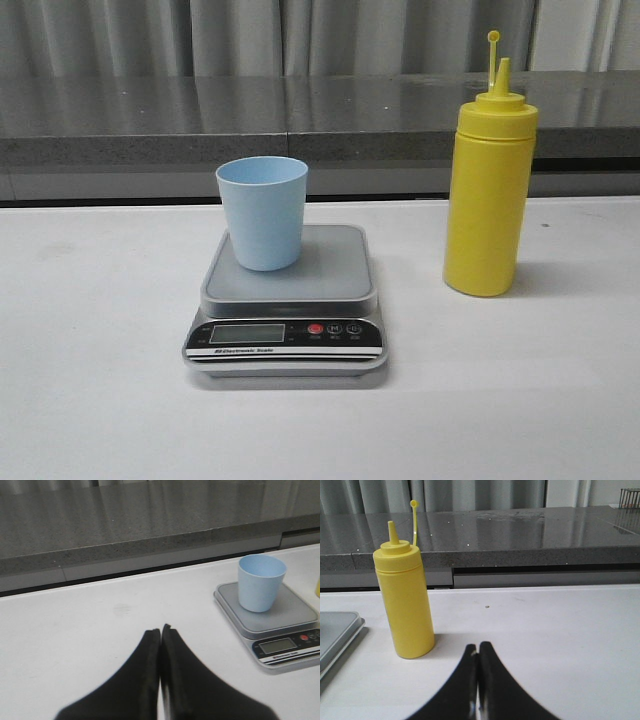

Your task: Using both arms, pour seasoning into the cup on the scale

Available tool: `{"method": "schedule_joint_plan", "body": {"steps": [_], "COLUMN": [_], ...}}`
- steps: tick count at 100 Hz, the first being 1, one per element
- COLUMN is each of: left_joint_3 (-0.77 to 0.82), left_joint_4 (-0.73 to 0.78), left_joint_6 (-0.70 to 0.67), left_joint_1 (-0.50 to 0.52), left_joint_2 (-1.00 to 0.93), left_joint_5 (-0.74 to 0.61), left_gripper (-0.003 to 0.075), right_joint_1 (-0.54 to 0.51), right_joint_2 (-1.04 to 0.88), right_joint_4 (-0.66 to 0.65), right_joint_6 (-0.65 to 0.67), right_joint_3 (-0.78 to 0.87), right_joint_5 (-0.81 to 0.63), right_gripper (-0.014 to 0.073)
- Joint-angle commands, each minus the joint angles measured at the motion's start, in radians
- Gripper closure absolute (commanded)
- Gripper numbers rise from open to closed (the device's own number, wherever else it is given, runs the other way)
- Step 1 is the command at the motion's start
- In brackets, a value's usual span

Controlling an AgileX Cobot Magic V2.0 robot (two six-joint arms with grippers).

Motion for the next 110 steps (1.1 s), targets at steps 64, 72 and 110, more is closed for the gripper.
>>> {"method": "schedule_joint_plan", "body": {"steps": [64, 72, 110], "left_joint_3": [0.426, 0.426, 0.426], "left_joint_4": [0.188, 0.193, 0.184], "left_joint_6": [-0.314, -0.312, -0.29], "left_joint_1": [0.068, 0.077, 0.106], "left_joint_2": [-0.046, -0.091, -0.114], "left_joint_5": [-0.551, -0.513, -0.516], "left_gripper": [0.0741, 0.0741, 0.0741], "right_joint_1": [-0.007, -0.007, -0.007], "right_joint_2": [-0.021, -0.021, -0.021], "right_joint_4": [-0.002, -0.002, -0.002], "right_joint_6": [0.003, 0.003, 0.003], "right_joint_3": [-0.018, -0.018, -0.018], "right_joint_5": [-0.074, -0.074, -0.073], "right_gripper": [0.0661, 0.0661, 0.0661]}}
